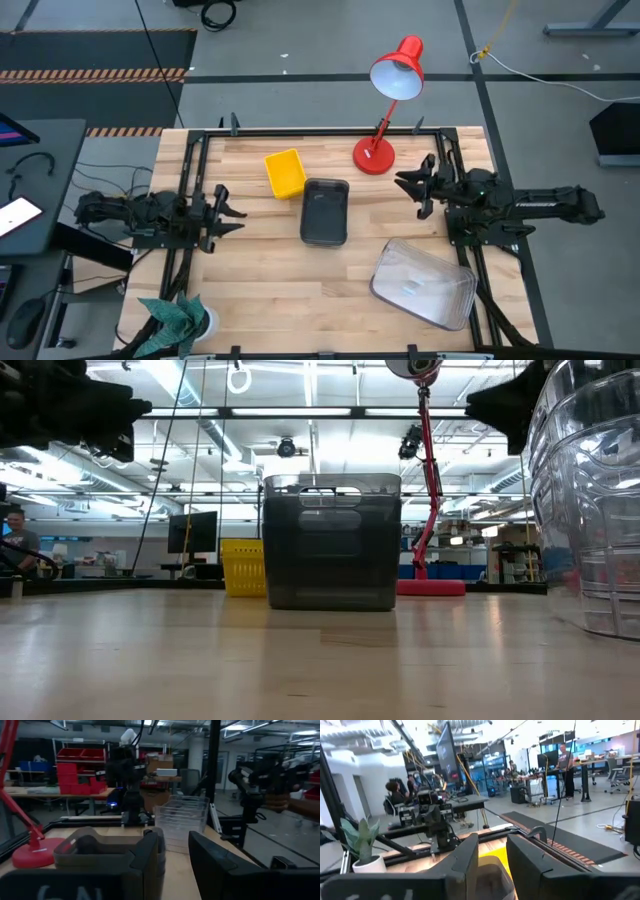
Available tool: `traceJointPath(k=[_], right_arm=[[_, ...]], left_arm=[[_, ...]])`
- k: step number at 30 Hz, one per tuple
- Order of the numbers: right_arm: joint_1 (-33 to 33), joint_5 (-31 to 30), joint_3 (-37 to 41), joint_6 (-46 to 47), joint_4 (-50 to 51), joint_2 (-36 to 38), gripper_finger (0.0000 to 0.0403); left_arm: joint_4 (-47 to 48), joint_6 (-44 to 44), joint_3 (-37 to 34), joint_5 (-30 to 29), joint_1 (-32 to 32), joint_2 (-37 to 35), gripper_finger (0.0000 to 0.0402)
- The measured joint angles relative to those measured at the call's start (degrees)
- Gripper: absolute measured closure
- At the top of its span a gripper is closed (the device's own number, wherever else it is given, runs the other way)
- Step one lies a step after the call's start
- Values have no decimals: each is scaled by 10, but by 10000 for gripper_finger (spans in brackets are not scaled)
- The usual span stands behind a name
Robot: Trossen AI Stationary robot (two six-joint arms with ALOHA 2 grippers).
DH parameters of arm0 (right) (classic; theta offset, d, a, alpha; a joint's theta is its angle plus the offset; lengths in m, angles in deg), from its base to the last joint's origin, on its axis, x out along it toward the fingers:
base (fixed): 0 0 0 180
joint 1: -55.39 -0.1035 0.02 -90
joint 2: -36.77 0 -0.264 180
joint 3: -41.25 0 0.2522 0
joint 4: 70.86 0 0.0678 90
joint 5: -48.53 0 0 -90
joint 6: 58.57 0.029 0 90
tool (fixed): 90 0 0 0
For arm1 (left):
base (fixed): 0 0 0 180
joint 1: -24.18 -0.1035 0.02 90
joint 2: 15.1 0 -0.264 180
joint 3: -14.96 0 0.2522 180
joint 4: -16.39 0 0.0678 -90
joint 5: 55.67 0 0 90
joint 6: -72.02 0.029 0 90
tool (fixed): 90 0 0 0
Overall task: Stack baskets by color
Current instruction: Return to Home Position
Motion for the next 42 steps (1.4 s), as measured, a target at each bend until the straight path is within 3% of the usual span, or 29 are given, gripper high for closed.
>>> traceJointPath(k=[8,13,17,26,31,42], right_arm=[[14,-6,106,31,-166,3,313],[17,-7,103,53,-144,11,320],[18,-12,103,31,-95,59,326],[18,-17,102,79,39,193,343],[18,-16,102,92,40,196,343],[18,-15,102,88,39,196,343]], left_arm=[[9,-13,-6,13,10,-5,285],[26,-13,-6,10,10,-4,285],[27,-12,-6,9,10,-5,292],[57,24,15,37,9,-6,349],[49,14,-6,80,9,-5,374],[45,-58,-7,83,9,-2,383]])
